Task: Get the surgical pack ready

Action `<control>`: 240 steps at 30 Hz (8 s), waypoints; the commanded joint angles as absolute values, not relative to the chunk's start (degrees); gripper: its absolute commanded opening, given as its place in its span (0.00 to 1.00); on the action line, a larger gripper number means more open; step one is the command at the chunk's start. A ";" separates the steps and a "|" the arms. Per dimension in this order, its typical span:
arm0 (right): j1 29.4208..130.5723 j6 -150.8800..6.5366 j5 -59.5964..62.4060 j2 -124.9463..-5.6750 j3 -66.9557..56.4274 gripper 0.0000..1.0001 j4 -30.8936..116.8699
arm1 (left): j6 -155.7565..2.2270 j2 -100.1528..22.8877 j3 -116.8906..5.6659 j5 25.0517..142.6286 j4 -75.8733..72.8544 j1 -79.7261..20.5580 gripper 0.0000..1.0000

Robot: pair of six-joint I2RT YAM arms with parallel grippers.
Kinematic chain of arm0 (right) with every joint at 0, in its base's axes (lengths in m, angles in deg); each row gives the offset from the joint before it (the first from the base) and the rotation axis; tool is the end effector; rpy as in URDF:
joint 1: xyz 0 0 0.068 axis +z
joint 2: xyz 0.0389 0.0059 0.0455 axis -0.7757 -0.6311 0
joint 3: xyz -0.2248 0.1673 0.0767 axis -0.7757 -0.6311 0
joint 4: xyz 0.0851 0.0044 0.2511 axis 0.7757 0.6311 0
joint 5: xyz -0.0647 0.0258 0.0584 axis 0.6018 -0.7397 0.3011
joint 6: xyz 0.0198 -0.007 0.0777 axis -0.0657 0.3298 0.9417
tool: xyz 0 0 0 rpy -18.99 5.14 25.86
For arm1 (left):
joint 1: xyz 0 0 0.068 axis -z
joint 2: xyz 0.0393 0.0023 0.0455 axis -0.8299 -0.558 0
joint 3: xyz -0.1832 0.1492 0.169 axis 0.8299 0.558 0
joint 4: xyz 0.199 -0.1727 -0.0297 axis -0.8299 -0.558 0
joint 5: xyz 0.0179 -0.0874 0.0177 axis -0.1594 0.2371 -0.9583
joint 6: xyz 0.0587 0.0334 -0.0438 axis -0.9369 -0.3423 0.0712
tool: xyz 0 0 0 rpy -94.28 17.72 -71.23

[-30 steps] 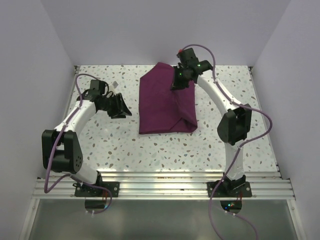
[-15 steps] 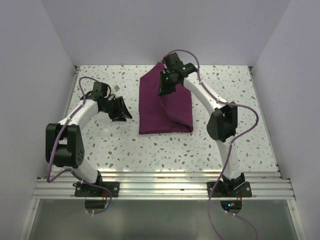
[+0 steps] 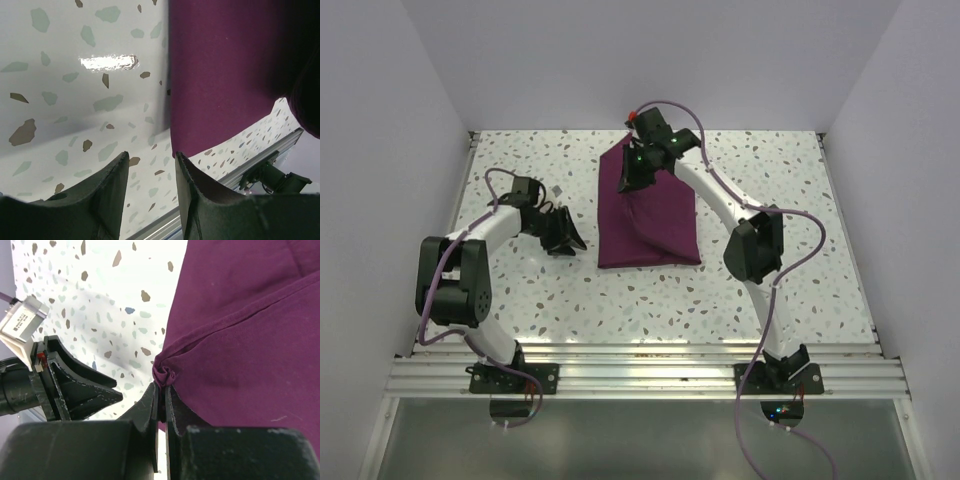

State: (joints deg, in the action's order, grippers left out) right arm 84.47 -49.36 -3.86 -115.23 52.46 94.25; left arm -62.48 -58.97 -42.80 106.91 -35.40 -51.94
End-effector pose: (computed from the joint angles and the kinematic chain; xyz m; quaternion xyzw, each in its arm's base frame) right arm 0.4441 0.3137 0.2888 -0.0712 0.9303 0.2700 0.2376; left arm 0.3305 -0.0602 0.1711 -0.1279 0.9381 -0.3033 0.1075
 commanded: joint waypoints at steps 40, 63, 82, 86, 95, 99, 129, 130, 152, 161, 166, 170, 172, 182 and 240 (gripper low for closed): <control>89.63 -45.41 -7.65 -127.93 59.02 0.04 88.89 | -63.73 -59.56 -43.12 105.73 -33.67 -52.39 0.46; 69.07 -53.75 -13.36 -103.43 35.93 0.10 87.75 | -58.47 -67.36 -55.33 116.00 -26.56 -52.22 0.15; 65.72 -48.85 -30.14 -113.07 32.03 0.00 68.43 | -58.11 -77.14 -62.63 113.55 -22.43 -49.58 0.00; 65.55 -46.03 -32.70 -118.78 36.16 0.00 64.81 | -57.15 -78.00 -67.01 113.89 -16.02 -49.58 0.00; 61.42 -42.60 -37.70 -126.87 38.81 0.00 61.82 | -48.71 -94.78 -81.34 122.76 -9.15 -48.44 0.00; 60.10 -42.06 -39.74 -129.86 38.46 0.00 61.89 | -45.72 -101.47 -84.78 126.03 -8.71 -47.56 0.00; 59.40 -48.57 -42.00 -109.02 18.92 0.00 66.91 | -47.74 -88.02 -76.07 125.06 -8.98 -43.25 0.00; 59.48 -48.58 -42.71 -112.60 20.51 0.00 67.26 | -47.13 -90.55 -78.78 125.50 -8.89 -43.25 0.00; 57.64 -45.59 -42.19 -120.64 30.29 0.00 65.87 | -52.49 -96.13 -86.55 122.60 -17.94 -46.68 0.00; 56.94 -46.38 -40.27 -125.64 26.95 0.00 64.37 | -51.08 -99.01 -81.18 121.81 -14.86 -49.14 0.00; 56.49 -47.61 -39.03 -130.21 29.05 0.00 66.21 | -52.74 -104.20 -83.63 121.55 -16.79 -49.93 0.00; 56.58 -47.35 -39.03 -129.43 32.82 0.00 67.70 | -54.16 -102.72 -86.27 120.75 -19.96 -50.19 0.00; 56.58 -46.56 -39.29 -127.24 34.40 0.00 67.62 | -53.80 -100.34 -87.50 120.75 -20.05 -50.28 0.00; 55.62 -46.02 -39.73 -123.62 27.92 0.00 64.63 | -48.98 -99.36 -86.03 121.72 -13.56 -50.81 0.00; 57.55 -39.35 -21.37 -152.72 64.91 0.61 63.49 | -40.71 -116.86 -100.16 99.66 9.48 -49.14 0.51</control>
